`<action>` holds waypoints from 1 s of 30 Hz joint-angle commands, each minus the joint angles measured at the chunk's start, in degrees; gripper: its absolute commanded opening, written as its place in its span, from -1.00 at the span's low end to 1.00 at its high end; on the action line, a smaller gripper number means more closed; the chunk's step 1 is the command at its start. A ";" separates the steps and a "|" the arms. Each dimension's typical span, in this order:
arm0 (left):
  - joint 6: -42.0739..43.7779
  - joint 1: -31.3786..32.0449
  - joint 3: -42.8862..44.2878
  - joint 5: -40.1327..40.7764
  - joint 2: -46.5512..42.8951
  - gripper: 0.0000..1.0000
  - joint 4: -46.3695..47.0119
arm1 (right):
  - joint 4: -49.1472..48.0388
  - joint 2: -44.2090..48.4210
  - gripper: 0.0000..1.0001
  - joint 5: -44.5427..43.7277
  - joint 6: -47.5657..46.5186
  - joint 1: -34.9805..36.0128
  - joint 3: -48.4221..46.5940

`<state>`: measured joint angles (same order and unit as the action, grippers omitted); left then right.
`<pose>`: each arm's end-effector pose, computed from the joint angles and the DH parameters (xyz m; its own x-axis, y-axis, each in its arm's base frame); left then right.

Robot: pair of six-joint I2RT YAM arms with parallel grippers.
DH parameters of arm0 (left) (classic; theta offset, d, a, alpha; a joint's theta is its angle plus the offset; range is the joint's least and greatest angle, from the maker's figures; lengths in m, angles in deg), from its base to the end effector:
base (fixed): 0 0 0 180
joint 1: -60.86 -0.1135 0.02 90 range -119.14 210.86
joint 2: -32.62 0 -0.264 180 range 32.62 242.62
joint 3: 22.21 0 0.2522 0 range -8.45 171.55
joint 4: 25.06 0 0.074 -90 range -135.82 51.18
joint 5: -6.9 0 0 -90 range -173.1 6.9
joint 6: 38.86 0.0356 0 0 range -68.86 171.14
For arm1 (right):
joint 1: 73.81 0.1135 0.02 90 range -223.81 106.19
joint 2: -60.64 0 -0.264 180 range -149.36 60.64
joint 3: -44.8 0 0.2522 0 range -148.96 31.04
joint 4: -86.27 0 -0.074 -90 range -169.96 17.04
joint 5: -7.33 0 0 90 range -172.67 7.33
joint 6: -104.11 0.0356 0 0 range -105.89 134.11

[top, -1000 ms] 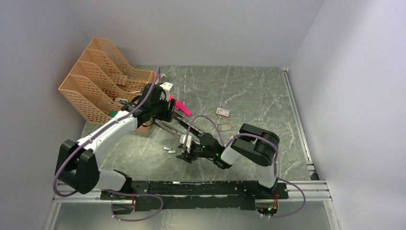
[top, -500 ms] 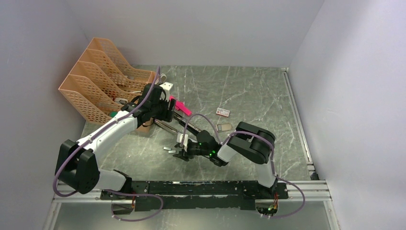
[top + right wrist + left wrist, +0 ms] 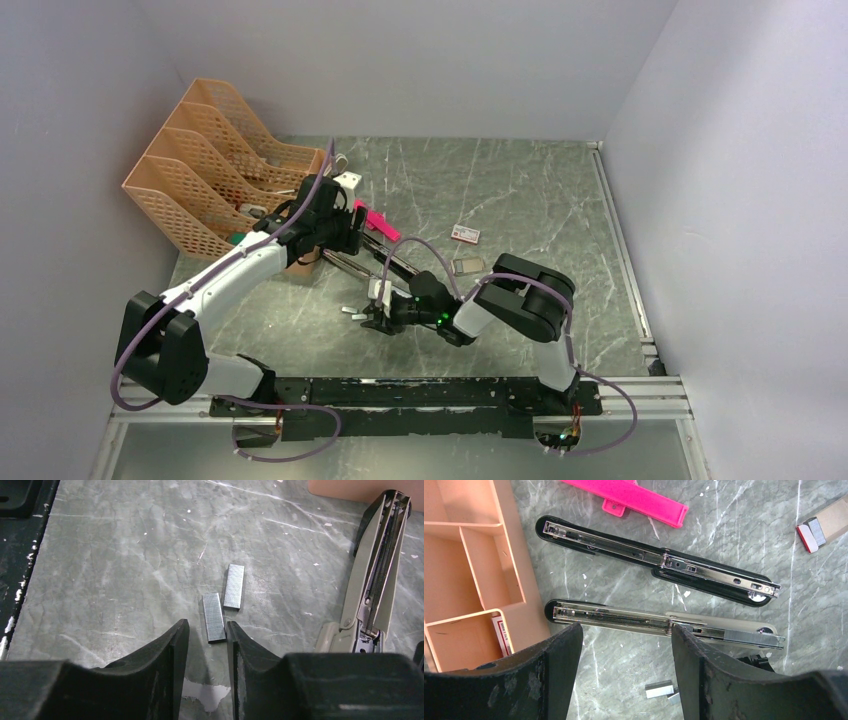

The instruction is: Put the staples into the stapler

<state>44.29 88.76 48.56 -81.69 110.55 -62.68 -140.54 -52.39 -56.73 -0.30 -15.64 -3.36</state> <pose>0.2592 -0.1362 0.2630 -0.6720 0.2209 -0.7068 0.3749 0.9246 -0.0675 0.1614 0.2896 0.0953 0.0864 -0.2852 -0.9546 -0.9931 0.0516 -0.1053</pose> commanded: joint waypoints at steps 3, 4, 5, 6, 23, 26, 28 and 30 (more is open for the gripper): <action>0.26 -0.32 -0.59 0.95 -0.85 0.39 1.27 | 5.41 -1.14 -0.36 -0.44 -0.62 0.31 0.57; 0.26 -0.37 -0.59 0.95 -0.85 0.39 1.27 | 5.24 -1.16 -0.38 -0.71 -0.55 0.28 0.62; 0.26 -0.36 -0.59 0.92 -0.85 0.39 1.27 | 5.24 -1.19 -0.40 -0.90 -0.60 0.28 0.64; 0.22 -0.33 -0.59 0.96 -0.89 0.39 1.27 | 5.30 -1.14 -0.43 -1.11 -0.66 0.34 0.66; 0.26 -0.31 -0.59 0.77 -0.76 0.39 1.32 | 3.52 -2.39 -0.29 -3.04 1.05 0.28 0.58; 0.24 -0.33 -0.54 0.73 -0.74 0.39 1.29 | 3.49 -2.37 -0.28 -2.70 1.22 0.32 0.34; 0.26 -0.33 -0.50 0.76 -0.68 0.39 1.35 | 3.46 -2.37 -0.30 -2.57 1.32 0.28 0.24; 0.26 -0.31 -0.49 0.69 -0.68 0.39 1.36 | 3.78 -2.37 -0.32 -2.46 1.32 0.39 -0.03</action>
<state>44.31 88.76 48.47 -81.69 110.55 -62.66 -141.00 -52.57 -58.44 1.23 -15.31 -3.38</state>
